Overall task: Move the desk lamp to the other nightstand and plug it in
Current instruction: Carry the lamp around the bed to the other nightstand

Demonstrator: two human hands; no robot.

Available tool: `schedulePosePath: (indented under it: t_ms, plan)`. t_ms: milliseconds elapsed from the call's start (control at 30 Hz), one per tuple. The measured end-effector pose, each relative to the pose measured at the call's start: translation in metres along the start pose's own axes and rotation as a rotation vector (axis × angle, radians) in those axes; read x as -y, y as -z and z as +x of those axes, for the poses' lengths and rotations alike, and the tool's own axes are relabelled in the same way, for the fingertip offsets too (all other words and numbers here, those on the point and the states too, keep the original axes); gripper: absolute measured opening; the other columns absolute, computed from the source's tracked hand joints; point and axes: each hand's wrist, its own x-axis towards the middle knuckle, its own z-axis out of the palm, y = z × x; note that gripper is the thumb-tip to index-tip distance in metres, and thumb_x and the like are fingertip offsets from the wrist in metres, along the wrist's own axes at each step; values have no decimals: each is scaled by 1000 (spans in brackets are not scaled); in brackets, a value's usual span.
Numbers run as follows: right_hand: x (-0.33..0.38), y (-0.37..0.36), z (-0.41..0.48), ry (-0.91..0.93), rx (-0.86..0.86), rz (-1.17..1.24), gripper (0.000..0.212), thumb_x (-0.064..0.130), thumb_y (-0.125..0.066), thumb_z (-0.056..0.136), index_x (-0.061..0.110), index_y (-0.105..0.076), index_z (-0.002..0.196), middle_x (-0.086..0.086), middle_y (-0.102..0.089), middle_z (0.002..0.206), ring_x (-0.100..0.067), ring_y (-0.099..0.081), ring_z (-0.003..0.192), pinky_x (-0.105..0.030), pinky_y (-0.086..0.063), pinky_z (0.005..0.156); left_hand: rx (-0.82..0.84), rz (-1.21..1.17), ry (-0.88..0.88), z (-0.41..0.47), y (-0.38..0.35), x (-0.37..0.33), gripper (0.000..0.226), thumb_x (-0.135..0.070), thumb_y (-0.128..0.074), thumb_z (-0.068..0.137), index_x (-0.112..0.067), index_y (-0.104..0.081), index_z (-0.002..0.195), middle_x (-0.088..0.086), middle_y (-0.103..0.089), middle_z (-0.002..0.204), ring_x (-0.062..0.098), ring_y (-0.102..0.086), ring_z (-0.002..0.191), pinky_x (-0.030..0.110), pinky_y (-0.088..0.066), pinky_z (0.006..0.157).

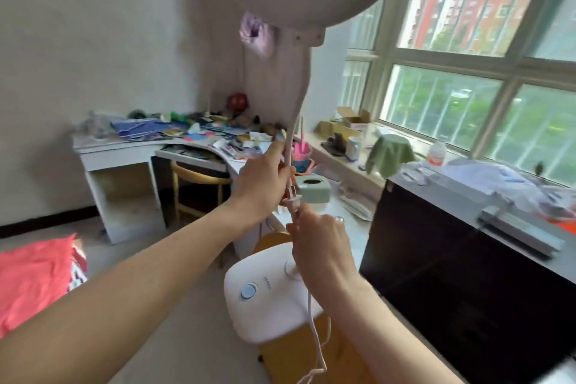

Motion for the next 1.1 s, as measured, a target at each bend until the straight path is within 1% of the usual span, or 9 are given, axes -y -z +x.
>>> schedulePosePath:
  t_ms: [333, 400, 500, 600, 667, 767, 867, 1033, 1100]
  plan:
    - [24, -55, 100, 185, 115, 75, 12, 15, -53, 92, 12, -53, 103, -17, -68, 90, -38, -62, 82, -33, -35, 56, -149, 20, 143, 65, 25, 74, 11, -20, -56, 94, -22, -52, 104, -1, -72, 86, 17, -69, 76, 40, -59, 69]
    - [33, -67, 117, 227, 118, 72, 12, 12, -54, 90, 13, -53, 102, -16, -69, 88, -37, -63, 80, -33, -34, 56, -185, 20, 165, 76, 29, 92, 11, -20, -57, 94, -26, -49, 99, -3, -71, 85, 11, -69, 71, 29, -58, 59]
    - [51, -92, 142, 280, 159, 88, 10, 20, -52, 93, 14, -51, 102, -13, -68, 87, -35, -62, 76, -31, -30, 52, -221, 70, 198, 92, 42, 125, 16, -21, -57, 94, -31, -45, 94, -10, -67, 78, -2, -62, 62, 9, -43, 46]
    - [72, -121, 168, 320, 187, 103, 12, 24, -49, 95, 14, -49, 101, -13, -66, 86, -33, -51, 68, -31, -22, 47, -238, 55, 236, 108, 56, 161, 13, -18, -57, 94, -27, -48, 96, -7, -67, 80, 2, -64, 66, 21, -56, 54]
    - [85, -145, 185, 320, 193, 132, 10, 22, -50, 94, 14, -49, 100, -12, -66, 85, -30, -45, 64, -31, -27, 51, -251, 62, 260, 120, 66, 185, 11, -18, -57, 94, -25, -49, 97, -5, -69, 82, 3, -65, 68, 28, -59, 59]
    - [111, -175, 213, 315, 191, 150, 10, 21, -51, 94, 14, -49, 100, -11, -64, 82, -27, -40, 61, -32, -29, 53, -253, 66, 263, 140, 84, 221, 11, -18, -57, 94, -25, -50, 100, -6, -70, 81, 4, -66, 69, 28, -60, 60]
    - [144, -208, 247, 322, 200, 180, 10, 22, -51, 94, 15, -49, 102, -11, -65, 83, -30, -47, 64, -32, -30, 54, -251, 93, 265, 169, 110, 263, 13, -19, -56, 94, -24, -51, 105, -6, -68, 81, 6, -67, 70, 28, -60, 60]
    - [191, -247, 295, 337, 231, 180, 7, 17, -52, 92, 16, -49, 98, -10, -65, 85, -31, -54, 70, -31, -33, 56, -249, 145, 269, 207, 145, 320, 12, -22, -56, 94, -26, -48, 103, -6, -68, 84, 5, -65, 67, 20, -54, 54]
    - [217, -270, 321, 350, 224, 199, 9, 19, -51, 93, 15, -49, 100, -10, -64, 84, -29, -49, 66, -31, -31, 55, -255, 143, 277, 229, 165, 354, 13, -22, -56, 95, -30, -45, 97, -7, -68, 83, 2, -64, 64, 14, -49, 49]
